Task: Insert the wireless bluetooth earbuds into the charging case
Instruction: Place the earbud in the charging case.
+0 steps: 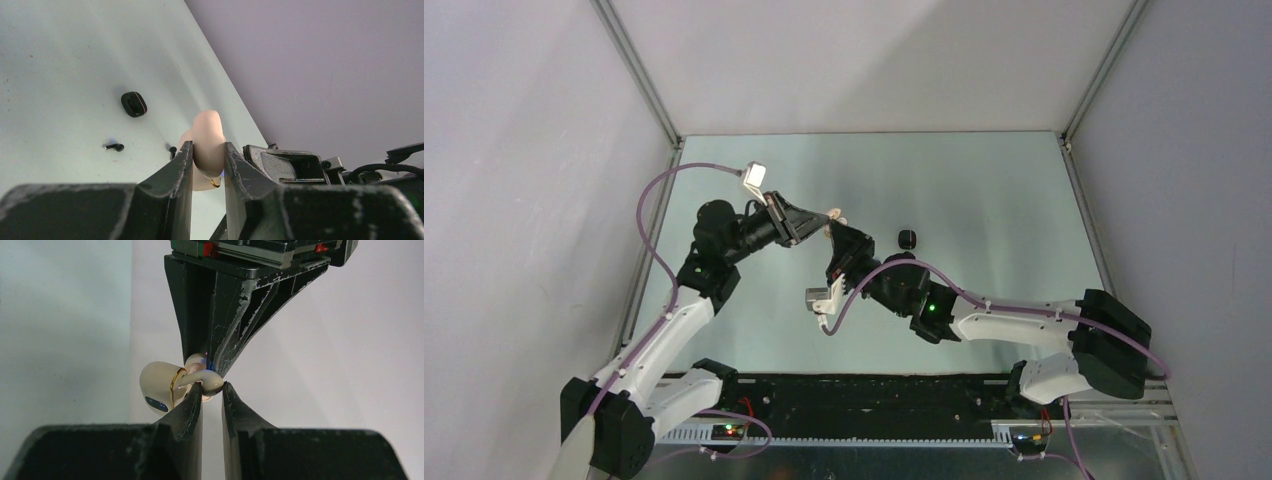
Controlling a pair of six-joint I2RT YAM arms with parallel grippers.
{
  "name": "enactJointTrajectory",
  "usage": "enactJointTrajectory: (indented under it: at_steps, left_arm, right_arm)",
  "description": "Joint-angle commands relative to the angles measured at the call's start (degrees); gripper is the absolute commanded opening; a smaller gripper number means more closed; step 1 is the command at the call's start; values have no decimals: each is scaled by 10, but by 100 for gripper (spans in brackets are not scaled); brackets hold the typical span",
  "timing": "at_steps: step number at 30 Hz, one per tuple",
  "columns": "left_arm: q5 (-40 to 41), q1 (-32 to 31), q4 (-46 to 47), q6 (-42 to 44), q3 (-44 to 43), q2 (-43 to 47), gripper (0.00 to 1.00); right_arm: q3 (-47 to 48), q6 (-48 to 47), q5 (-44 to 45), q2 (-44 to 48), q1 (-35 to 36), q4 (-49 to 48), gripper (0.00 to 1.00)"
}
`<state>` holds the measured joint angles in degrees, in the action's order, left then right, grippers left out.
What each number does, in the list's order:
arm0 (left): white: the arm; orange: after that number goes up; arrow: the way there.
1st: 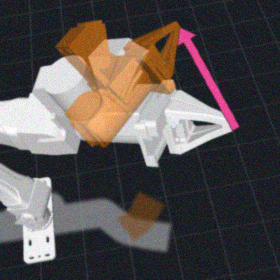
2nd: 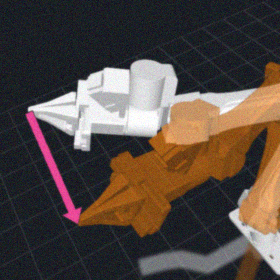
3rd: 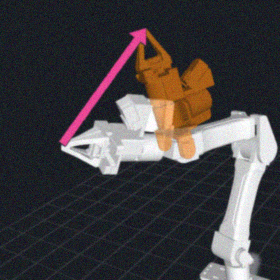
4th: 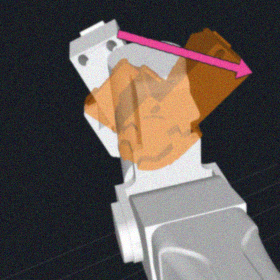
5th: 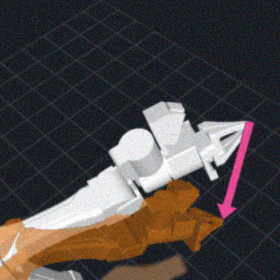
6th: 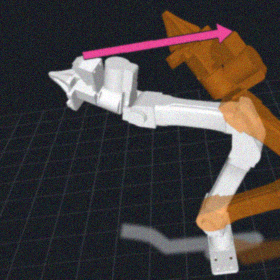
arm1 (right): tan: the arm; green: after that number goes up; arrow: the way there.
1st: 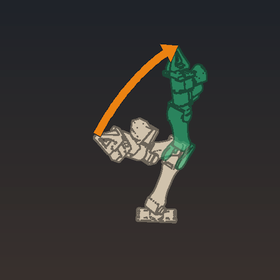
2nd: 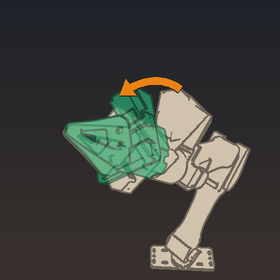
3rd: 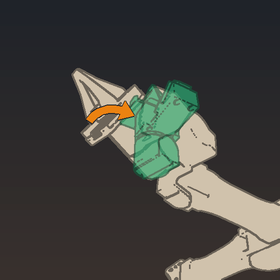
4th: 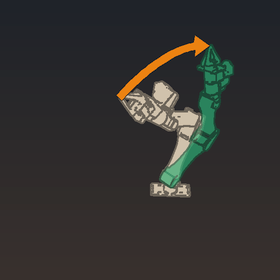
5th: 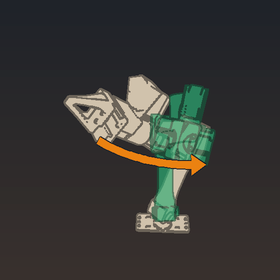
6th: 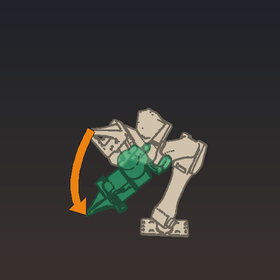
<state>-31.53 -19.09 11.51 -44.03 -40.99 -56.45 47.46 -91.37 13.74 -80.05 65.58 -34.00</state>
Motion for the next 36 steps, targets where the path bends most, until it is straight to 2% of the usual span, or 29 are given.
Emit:
enactJointTrajectory:
  at_steps: [1, 9, 11, 13, 23, 31, 36]
  left_arm:
    - [13, 4, 52, -13, -6, 17, 0]
    - [3, 9, 74, -40, 2, 9, 0]
    - [-5, 11, 98, -53, 7, 6, 0]
    - [-11, 14, 109, -61, 11, 2, 0]
    - [-24, 17, 133, -76, 11, -13, 0]
    - [-23, 17, 134, -75, 10, -20, 0]
    - [-21, 17, 134, -73, 9, -25, 0]
  right_arm:
    - [13, 2, 23, 12, 2, 46, 10]
    - [13, -11, 35, 5, 1, 8, 17]
    - [13, -15, 41, -4, 1, -13, 25]
    - [14, -20, 46, -9, 0, -21, 27]
    - [14, -10, 48, -9, -1, -16, 25]
    - [16, -3, 39, -9, 0, -14, 27]
    - [50, 54, 52, 3, 2, 80, 28]
